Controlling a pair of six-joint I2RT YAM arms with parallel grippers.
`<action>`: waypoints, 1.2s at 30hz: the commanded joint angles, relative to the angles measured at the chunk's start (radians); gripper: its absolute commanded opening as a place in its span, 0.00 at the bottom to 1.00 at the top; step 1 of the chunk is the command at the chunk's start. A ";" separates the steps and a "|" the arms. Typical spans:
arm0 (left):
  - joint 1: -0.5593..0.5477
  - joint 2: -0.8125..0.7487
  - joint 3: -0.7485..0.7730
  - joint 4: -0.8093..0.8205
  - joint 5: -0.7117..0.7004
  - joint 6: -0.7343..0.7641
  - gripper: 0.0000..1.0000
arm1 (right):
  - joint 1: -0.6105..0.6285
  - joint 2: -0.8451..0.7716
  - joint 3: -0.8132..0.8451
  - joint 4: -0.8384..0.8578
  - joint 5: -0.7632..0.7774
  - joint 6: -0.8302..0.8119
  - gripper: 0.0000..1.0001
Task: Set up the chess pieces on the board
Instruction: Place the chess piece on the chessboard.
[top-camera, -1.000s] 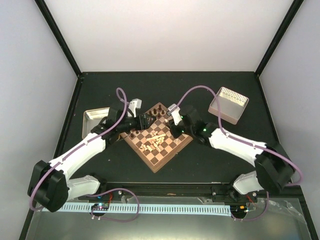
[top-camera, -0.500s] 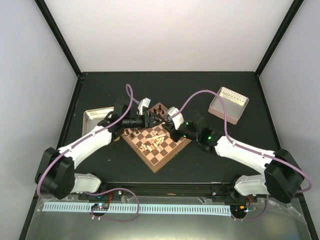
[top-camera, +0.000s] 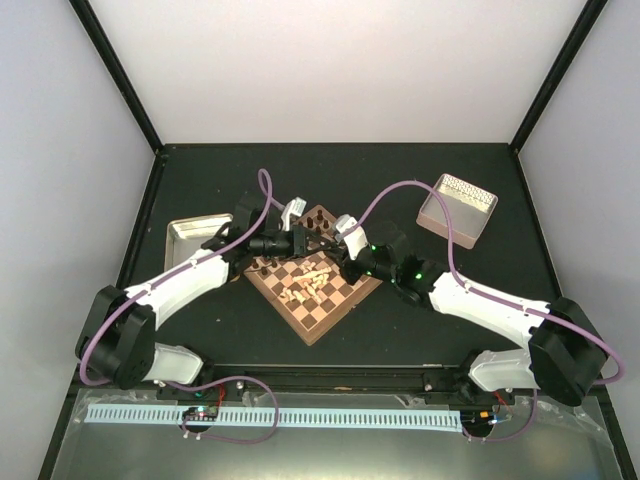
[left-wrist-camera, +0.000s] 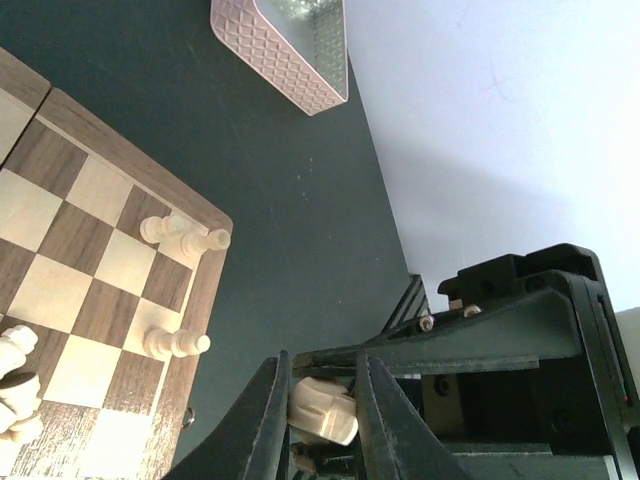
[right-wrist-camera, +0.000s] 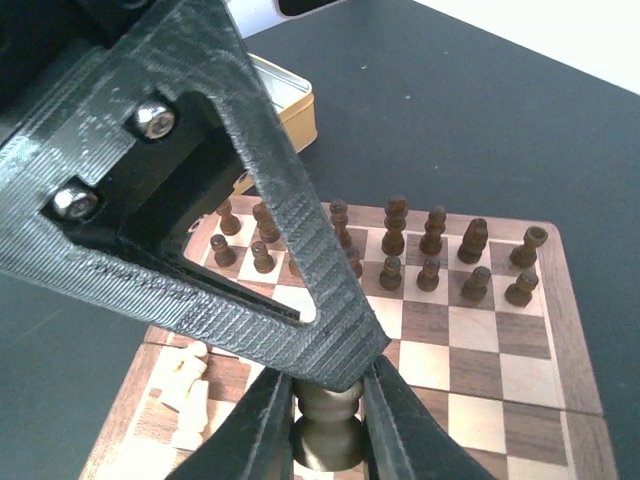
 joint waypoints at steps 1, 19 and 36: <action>-0.013 0.012 0.029 0.042 0.024 -0.002 0.04 | 0.008 -0.001 0.006 0.031 0.035 0.032 0.24; -0.265 0.084 0.113 -0.078 -0.547 0.373 0.05 | -0.072 -0.279 -0.052 -0.373 0.660 0.639 0.69; -0.502 0.360 0.270 -0.115 -0.876 0.537 0.06 | -0.323 -0.392 -0.198 -0.439 0.516 0.828 0.69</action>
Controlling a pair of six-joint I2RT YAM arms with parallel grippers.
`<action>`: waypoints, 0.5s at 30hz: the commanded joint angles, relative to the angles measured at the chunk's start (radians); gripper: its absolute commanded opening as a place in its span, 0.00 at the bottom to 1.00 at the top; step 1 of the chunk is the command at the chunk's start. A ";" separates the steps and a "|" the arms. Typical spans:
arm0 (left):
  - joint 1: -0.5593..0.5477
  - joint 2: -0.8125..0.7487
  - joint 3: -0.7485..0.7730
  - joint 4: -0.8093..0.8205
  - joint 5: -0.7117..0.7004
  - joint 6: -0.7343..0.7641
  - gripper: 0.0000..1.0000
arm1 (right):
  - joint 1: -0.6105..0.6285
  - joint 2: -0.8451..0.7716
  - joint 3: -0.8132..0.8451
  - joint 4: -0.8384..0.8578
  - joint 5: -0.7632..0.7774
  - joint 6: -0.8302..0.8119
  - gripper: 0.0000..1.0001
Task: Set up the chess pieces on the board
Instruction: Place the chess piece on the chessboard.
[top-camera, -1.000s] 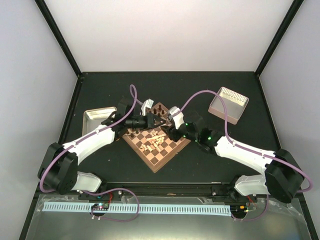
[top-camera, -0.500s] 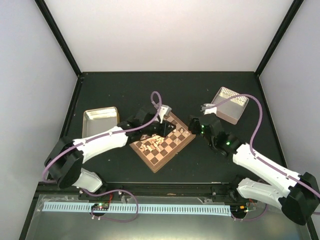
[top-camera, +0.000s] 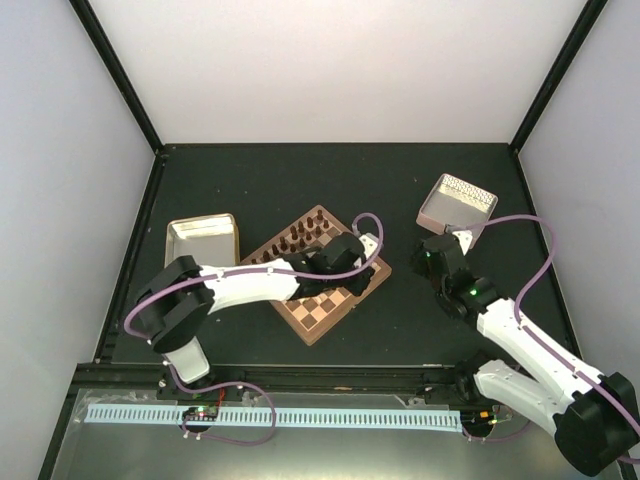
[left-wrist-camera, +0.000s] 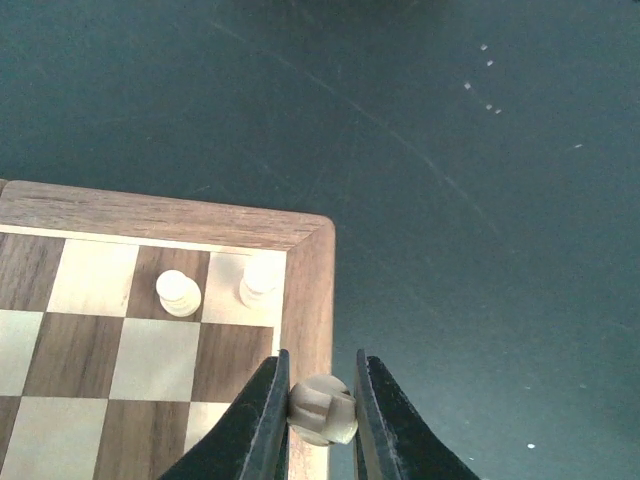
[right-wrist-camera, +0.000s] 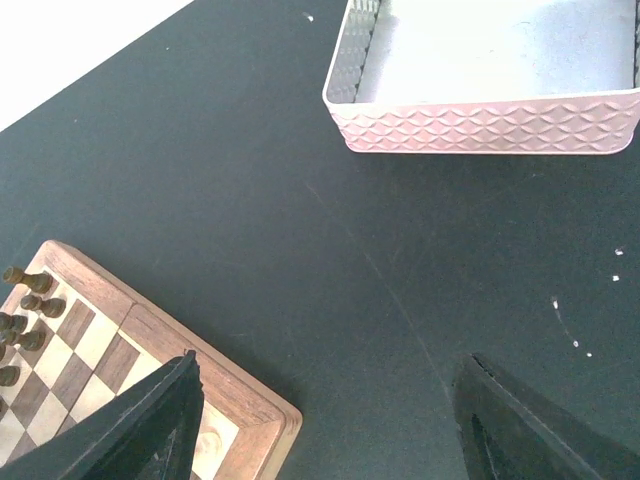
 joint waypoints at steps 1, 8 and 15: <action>-0.013 0.058 0.056 -0.019 -0.090 0.052 0.06 | -0.013 -0.017 -0.010 0.002 -0.001 0.026 0.70; -0.022 0.122 0.098 -0.042 -0.160 0.064 0.06 | -0.026 -0.023 -0.018 0.005 -0.007 0.016 0.69; -0.022 0.162 0.108 -0.033 -0.148 0.062 0.07 | -0.034 -0.013 -0.023 0.017 -0.021 0.014 0.70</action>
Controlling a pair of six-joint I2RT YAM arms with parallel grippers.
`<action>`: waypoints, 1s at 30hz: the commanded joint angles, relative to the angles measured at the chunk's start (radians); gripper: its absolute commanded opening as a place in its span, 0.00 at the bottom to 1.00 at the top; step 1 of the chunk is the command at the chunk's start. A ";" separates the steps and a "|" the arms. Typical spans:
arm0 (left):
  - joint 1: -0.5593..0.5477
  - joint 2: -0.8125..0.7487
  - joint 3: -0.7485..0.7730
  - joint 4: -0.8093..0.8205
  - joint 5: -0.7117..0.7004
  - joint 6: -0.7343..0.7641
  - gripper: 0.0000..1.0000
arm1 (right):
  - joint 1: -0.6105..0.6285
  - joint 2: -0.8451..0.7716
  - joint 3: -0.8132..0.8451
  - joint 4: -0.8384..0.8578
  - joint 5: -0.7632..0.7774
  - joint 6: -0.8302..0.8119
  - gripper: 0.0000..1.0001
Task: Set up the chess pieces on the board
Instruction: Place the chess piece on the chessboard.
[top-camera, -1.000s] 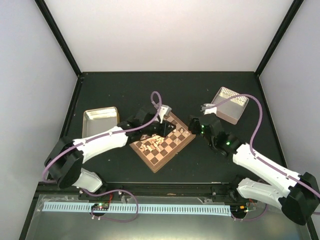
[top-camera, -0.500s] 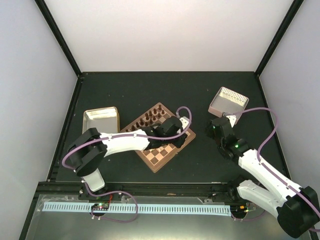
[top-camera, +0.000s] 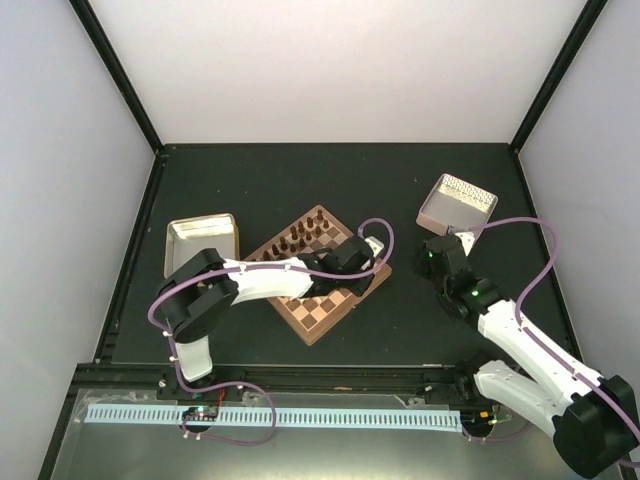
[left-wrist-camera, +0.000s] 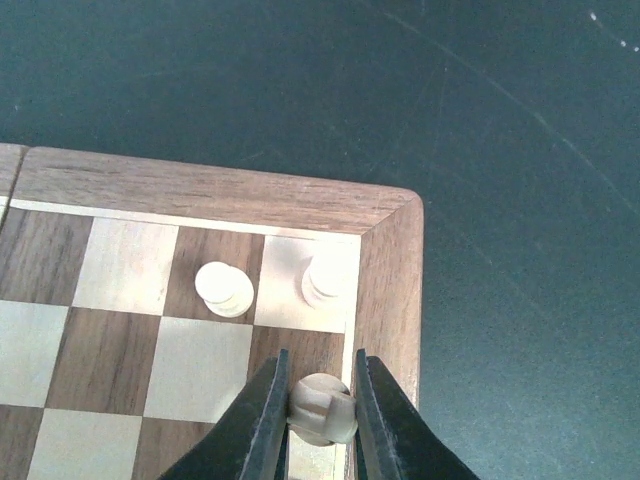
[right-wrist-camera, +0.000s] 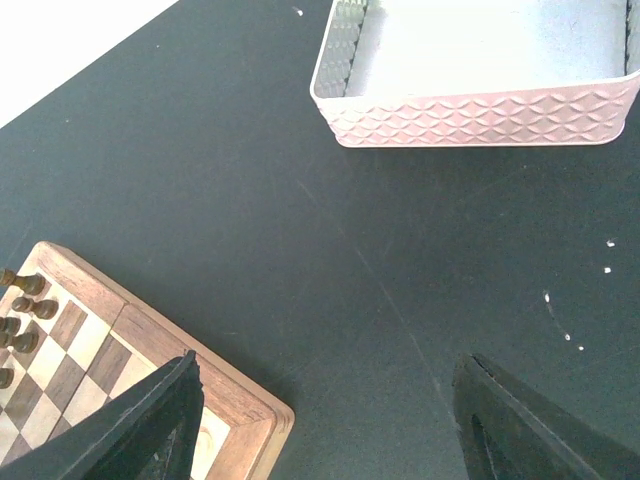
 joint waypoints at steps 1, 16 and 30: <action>-0.006 0.027 0.048 -0.002 -0.028 0.015 0.07 | -0.010 -0.001 -0.009 0.018 -0.002 0.006 0.70; -0.005 0.048 0.061 -0.006 -0.037 0.014 0.21 | -0.014 0.013 -0.010 0.028 -0.028 0.002 0.70; 0.001 -0.041 0.067 -0.020 -0.036 -0.007 0.40 | -0.015 0.009 -0.004 0.049 -0.084 -0.036 0.70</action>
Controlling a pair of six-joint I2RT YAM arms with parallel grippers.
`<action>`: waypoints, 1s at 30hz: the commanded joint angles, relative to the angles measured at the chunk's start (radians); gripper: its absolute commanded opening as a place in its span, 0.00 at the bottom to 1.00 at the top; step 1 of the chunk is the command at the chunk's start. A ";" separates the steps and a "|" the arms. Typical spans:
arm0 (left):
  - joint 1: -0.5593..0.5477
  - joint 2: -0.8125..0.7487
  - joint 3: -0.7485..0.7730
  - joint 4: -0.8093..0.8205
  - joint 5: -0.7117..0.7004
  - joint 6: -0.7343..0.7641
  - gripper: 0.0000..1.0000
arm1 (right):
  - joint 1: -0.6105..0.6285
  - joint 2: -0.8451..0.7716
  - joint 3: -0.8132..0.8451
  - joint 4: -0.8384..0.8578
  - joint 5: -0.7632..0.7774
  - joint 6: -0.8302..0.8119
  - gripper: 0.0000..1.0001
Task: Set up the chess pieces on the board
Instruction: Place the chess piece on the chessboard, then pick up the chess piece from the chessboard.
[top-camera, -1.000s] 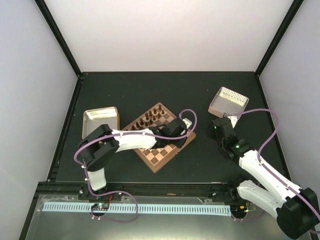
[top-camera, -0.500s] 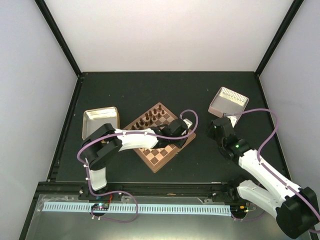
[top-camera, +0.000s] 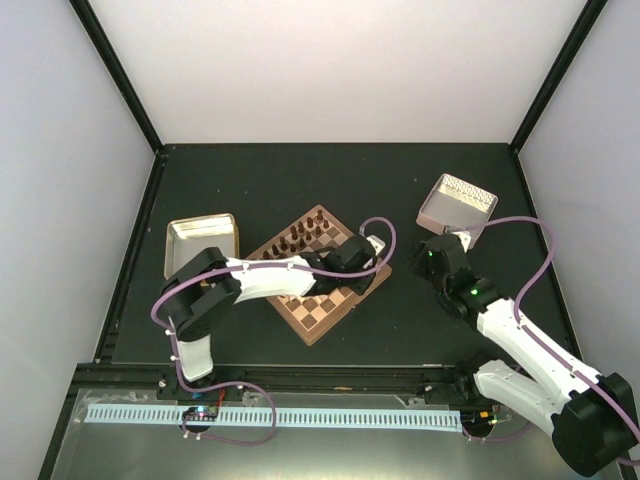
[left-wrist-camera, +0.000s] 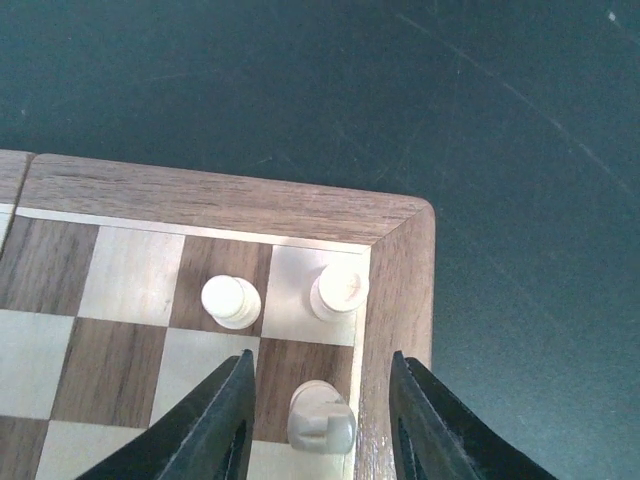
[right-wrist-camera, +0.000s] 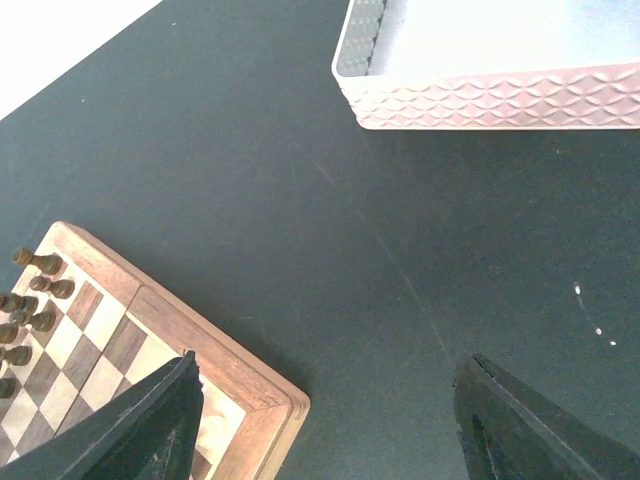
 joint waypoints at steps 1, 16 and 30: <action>0.005 -0.095 0.041 -0.011 -0.025 -0.016 0.42 | -0.006 -0.003 0.001 0.043 -0.047 -0.047 0.70; 0.211 -0.505 -0.160 -0.048 -0.118 -0.271 0.43 | 0.082 0.220 0.248 -0.018 -0.323 -0.361 0.61; 0.369 -0.855 -0.432 -0.009 -0.200 -0.353 0.49 | 0.392 0.660 0.560 -0.121 -0.306 -0.505 0.50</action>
